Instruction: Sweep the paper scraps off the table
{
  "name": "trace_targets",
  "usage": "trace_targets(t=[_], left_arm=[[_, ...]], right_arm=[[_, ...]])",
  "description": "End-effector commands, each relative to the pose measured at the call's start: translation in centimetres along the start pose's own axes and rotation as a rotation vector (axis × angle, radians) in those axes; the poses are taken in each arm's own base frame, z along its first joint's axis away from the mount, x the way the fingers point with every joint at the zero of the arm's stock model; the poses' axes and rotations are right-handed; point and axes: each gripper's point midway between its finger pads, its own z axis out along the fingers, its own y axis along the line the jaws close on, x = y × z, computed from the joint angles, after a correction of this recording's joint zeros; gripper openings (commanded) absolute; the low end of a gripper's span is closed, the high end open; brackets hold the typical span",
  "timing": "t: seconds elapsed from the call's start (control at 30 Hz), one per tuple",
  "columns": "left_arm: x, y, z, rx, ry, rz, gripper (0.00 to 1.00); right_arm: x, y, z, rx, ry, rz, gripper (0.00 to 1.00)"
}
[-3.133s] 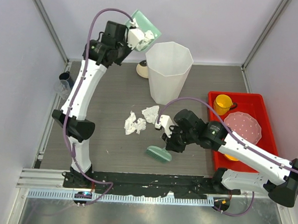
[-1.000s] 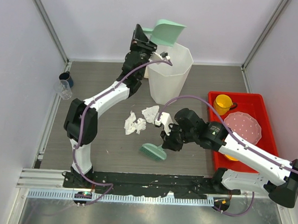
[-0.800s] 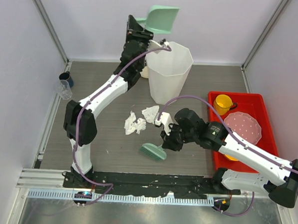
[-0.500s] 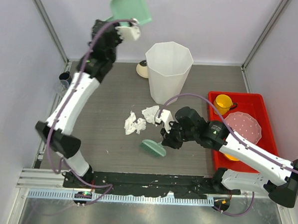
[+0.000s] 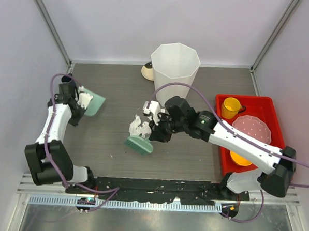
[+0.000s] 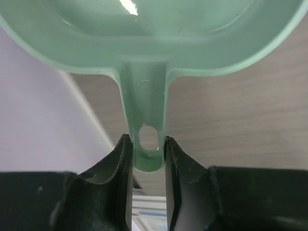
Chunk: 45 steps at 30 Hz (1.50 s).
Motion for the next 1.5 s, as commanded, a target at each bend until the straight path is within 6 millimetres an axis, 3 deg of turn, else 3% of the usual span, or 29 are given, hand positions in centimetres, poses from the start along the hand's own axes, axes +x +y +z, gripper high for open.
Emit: trace_targets(t=[0.0,0.17,0.2,0.23,0.3,0.37,0.47,0.53,0.67,0.73,0.8,0.83,0.9,1.0,1.13,1.17,1.37,1.47], left_arm=[[1.8,-3.0,1.5,0.132,0.008,-0.076,0.0],[3.8,-4.4,2.5,0.196,0.079,-0.006,0.0],[4.2,-4.7,2.5,0.209,0.098,0.01,0.0],[4.8,-4.8,2.6,0.207,0.121,0.03,0.0],[5.8,-4.9,2.7,0.212,0.16,0.08,0.0],[6.9,-4.6,2.9,0.2,0.21,0.132,0.0],[7.7,-4.2,2.9,0.19,0.244,0.188,0.0],[7.4,-4.1,2.6,0.197,0.239,0.211,0.0],[7.2,-4.9,1.4,0.25,0.228,0.307,0.0],[6.9,-5.1,1.1,0.26,0.221,0.373,0.0],[6.6,-5.2,0.6,0.273,0.222,0.438,0.0],[6.6,-5.3,0.4,0.282,0.224,0.46,0.0],[6.6,-6.1,-0.3,0.318,0.232,0.534,0.0],[6.7,-7.2,-0.8,0.338,0.247,0.644,0.0],[5.7,-10.3,-1.1,0.394,0.228,0.787,0.0],[5.7,-10.8,-1.2,0.409,0.24,0.782,0.0],[4.0,-12.1,-0.7,0.447,0.301,0.804,0.0],[3.6,-12.3,-0.2,0.453,0.337,0.791,0.0]], right_arm=[[-3.3,1.2,3.3,-0.131,-0.041,-0.088,0.01],[-2.4,-1.6,7.5,-0.066,0.079,-0.098,0.01],[-2.9,-2.9,7.4,-0.001,0.099,-0.1,0.01],[-1.7,-4.3,9.0,0.034,0.156,-0.08,0.01],[-2.5,-7.2,9.0,0.168,0.191,-0.049,0.01],[-1.7,-9.3,10.2,0.241,0.247,-0.018,0.01],[-3.5,-9.6,10.8,0.228,0.237,-0.017,0.01],[-4.3,-8.1,11.0,0.15,0.219,-0.013,0.01],[-7.0,-6.1,8.7,0.091,0.133,0.005,0.01],[-9.0,-5.0,6.3,0.094,0.07,0.027,0.01],[-10.3,-5.6,3.8,0.172,0.022,0.047,0.01],[-10.5,-6.1,3.1,0.222,0.012,0.074,0.01],[-10.0,-9.2,1.6,0.41,0.02,0.101,0.01],[-8.6,-12.8,1.0,0.58,0.057,0.144,0.01],[-6.2,-17.5,3.3,0.656,0.118,0.229,0.01],[-6.7,-18.1,3.7,0.655,0.094,0.245,0.01],[-7.3,-18.8,9.5,0.522,0.085,0.265,0.01],[-7.6,-18.7,11.1,0.484,0.071,0.288,0.01]])
